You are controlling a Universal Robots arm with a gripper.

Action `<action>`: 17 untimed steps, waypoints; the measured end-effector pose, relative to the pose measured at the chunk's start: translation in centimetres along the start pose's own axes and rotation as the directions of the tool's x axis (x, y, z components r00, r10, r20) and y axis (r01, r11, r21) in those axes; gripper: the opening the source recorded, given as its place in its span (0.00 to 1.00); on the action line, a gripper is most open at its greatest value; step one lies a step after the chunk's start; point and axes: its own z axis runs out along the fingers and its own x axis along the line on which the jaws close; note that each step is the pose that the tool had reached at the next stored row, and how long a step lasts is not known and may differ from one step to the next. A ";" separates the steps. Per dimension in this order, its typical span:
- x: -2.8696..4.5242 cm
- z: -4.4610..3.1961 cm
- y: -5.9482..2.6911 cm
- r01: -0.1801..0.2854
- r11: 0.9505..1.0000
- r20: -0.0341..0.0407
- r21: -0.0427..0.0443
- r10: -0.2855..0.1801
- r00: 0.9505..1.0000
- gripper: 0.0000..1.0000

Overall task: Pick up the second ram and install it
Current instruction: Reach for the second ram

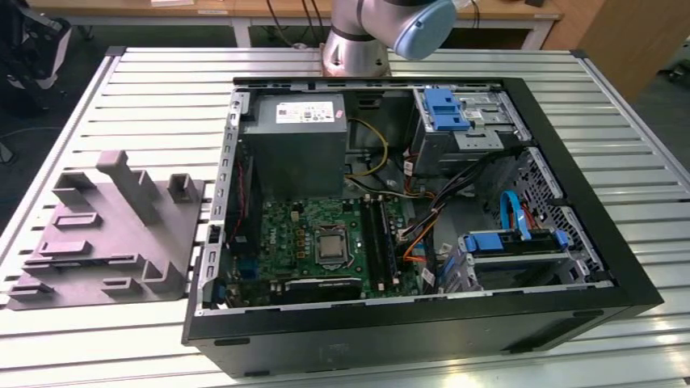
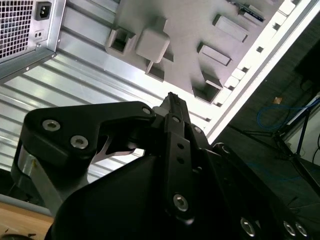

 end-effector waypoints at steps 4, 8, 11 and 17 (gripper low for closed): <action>0.17 0.46 -0.45 0.000 1.000 0.000 0.000 0.000 1.000 0.10; 0.37 0.95 -0.83 0.000 1.000 0.000 0.000 0.000 1.000 0.10; 0.54 1.32 -1.13 0.000 1.000 0.000 0.000 0.000 1.000 0.10; 0.93 2.18 -1.90 0.000 1.000 0.000 0.000 0.000 1.000 0.10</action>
